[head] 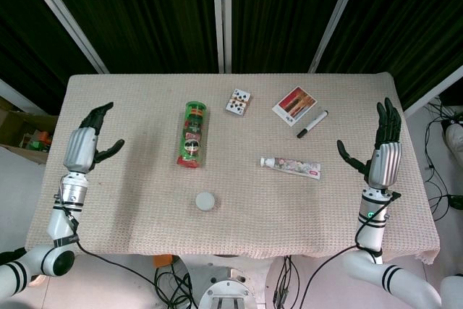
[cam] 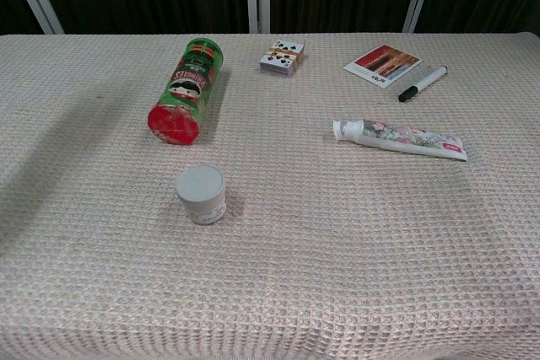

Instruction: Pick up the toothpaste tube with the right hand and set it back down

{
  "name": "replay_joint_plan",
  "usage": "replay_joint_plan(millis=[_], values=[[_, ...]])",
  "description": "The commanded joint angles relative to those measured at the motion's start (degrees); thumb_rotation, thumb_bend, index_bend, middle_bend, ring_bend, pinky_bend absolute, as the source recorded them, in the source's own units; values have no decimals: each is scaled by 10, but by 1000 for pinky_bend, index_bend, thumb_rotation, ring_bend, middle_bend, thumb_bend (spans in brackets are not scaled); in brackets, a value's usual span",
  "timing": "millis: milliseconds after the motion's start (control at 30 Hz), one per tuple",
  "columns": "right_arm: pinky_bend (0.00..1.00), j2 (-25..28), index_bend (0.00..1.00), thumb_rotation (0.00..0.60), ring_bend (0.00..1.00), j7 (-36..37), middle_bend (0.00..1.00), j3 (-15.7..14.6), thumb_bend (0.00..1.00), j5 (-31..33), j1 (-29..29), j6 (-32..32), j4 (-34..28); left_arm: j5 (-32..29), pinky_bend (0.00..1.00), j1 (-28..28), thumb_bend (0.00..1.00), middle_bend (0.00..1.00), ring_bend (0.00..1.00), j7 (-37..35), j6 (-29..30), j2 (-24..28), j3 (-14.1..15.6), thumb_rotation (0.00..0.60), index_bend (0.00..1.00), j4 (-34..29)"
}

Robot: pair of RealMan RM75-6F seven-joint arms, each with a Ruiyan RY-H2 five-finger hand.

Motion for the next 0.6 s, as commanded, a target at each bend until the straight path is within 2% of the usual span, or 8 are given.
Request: replay_joint_plan(millis=[33,300,400,500,600], values=[[9,-2,0,600,0,8,0,3,160,-1,0,1,4,1,166,-1,0,106,79,-1,0,1,0,0,74,-1],[10,-2,0,600,0,7,0,-3,160,-5,0,-7,-1,-2,166,1,0,106,79,2,0,0,4,0,73,-2],[12,5,0,600,0,-1,0,-17,159,-7,-1,-25,-11,-3,166,1,0,109,79,4,-1,0,5,0,74,-2],[26,38,0,600,0,-58,71,-45,150,13,-5,-94,-64,-3,166,1,0,118,79,9,-2,0,7,0,74,-3],[54,112,0,600,12,-188,129,-80,137,88,-4,-224,-191,1,166,1,0,118,79,24,5,-2,10,0,73,2]])
